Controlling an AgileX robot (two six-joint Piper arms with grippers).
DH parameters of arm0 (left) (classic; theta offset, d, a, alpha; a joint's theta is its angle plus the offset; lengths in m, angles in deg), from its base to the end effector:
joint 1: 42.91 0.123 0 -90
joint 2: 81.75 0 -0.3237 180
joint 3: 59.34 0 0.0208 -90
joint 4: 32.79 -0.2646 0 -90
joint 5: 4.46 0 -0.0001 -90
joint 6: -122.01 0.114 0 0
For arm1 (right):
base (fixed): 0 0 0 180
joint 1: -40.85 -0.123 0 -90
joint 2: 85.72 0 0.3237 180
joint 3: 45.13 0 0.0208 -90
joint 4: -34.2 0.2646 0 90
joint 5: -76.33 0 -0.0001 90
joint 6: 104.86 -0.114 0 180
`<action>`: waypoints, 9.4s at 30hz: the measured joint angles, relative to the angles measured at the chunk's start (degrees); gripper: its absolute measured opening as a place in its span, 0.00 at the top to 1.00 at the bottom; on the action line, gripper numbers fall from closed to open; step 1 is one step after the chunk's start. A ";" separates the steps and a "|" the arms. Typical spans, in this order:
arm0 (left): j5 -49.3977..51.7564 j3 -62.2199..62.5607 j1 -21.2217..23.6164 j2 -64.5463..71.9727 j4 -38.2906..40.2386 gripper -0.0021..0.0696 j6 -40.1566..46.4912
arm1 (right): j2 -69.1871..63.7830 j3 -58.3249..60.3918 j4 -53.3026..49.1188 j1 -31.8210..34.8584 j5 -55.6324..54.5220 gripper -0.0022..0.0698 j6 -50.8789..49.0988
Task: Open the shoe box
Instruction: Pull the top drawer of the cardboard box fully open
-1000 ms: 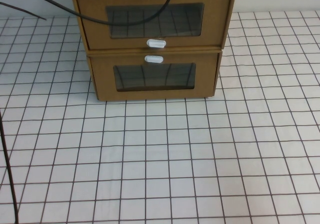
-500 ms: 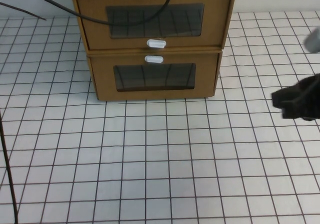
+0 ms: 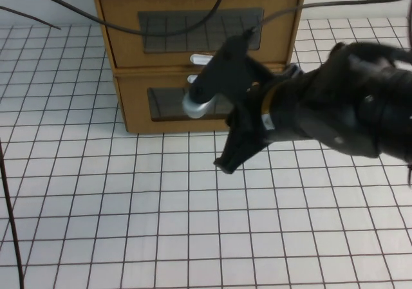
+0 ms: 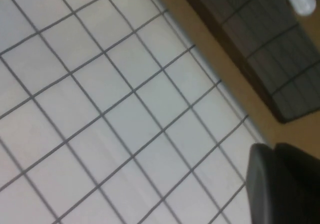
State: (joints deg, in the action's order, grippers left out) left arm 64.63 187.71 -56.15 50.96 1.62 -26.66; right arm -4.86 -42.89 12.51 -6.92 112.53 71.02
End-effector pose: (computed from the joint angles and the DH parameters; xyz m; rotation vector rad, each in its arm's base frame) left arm 0.4975 -0.1789 0.4255 0.8628 2.0466 -0.5899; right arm 0.2824 0.2740 0.3312 -1.1048 2.0656 0.0328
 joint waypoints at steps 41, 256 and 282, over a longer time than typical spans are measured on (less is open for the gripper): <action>0.10 0.00 0.00 0.00 0.00 0.97 -1.16 | -21.03 -8.56 -70.74 1.23 -11.66 0.62 -38.62; -55.19 -146.73 -0.39 -126.42 -12.48 0.97 -10.00 | 65.43 52.04 -30.83 13.75 -17.70 0.99 -48.63; -55.05 -146.73 -0.39 -126.51 -12.48 0.97 -10.00 | 92.72 77.29 -32.83 44.07 -31.07 0.99 -54.39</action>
State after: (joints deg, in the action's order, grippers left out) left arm 9.59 40.98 -56.54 -75.56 -10.86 -36.67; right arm 87.85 34.40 -20.32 37.16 81.45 16.63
